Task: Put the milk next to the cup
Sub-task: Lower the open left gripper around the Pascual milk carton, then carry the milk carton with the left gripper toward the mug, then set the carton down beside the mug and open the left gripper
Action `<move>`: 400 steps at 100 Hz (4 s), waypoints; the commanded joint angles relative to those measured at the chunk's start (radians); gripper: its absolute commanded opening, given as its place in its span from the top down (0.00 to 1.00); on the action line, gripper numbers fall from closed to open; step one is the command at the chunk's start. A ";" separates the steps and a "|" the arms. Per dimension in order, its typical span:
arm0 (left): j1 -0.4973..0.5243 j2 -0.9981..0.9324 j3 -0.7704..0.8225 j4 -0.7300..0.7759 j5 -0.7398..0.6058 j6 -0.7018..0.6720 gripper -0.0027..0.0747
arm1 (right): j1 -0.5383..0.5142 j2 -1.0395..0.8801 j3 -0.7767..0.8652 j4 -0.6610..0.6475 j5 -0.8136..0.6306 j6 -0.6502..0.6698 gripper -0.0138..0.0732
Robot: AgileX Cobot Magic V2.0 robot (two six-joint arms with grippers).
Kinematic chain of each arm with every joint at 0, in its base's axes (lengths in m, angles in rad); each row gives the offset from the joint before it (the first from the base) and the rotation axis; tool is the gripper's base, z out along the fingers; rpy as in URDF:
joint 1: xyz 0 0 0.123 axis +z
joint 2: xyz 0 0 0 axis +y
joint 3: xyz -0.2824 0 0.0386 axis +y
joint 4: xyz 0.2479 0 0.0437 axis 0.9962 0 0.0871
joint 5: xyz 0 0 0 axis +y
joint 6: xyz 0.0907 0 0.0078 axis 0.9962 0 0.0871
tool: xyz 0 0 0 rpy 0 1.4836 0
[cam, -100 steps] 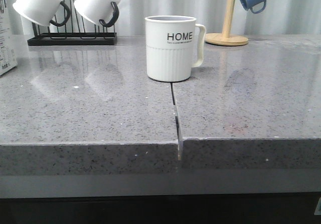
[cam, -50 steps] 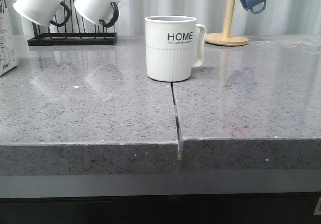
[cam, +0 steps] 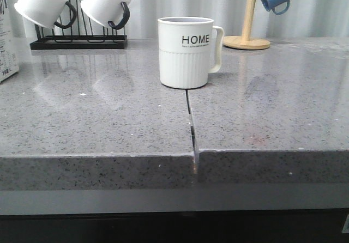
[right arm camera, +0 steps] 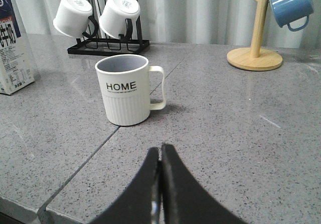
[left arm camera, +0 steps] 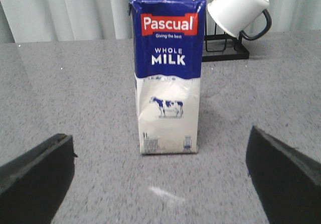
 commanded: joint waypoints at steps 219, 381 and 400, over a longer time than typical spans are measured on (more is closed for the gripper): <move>-0.233 0.690 -0.403 -0.500 -0.506 0.407 0.69 | 0.000 0.005 -0.028 0.001 -0.072 -0.005 0.92; -0.711 0.925 -0.625 -1.084 -0.604 0.714 0.09 | 0.000 0.005 -0.028 0.001 -0.072 -0.005 0.92; -0.727 0.900 -0.612 -1.091 -0.603 0.762 0.11 | 0.000 0.005 -0.028 0.001 -0.072 -0.005 0.92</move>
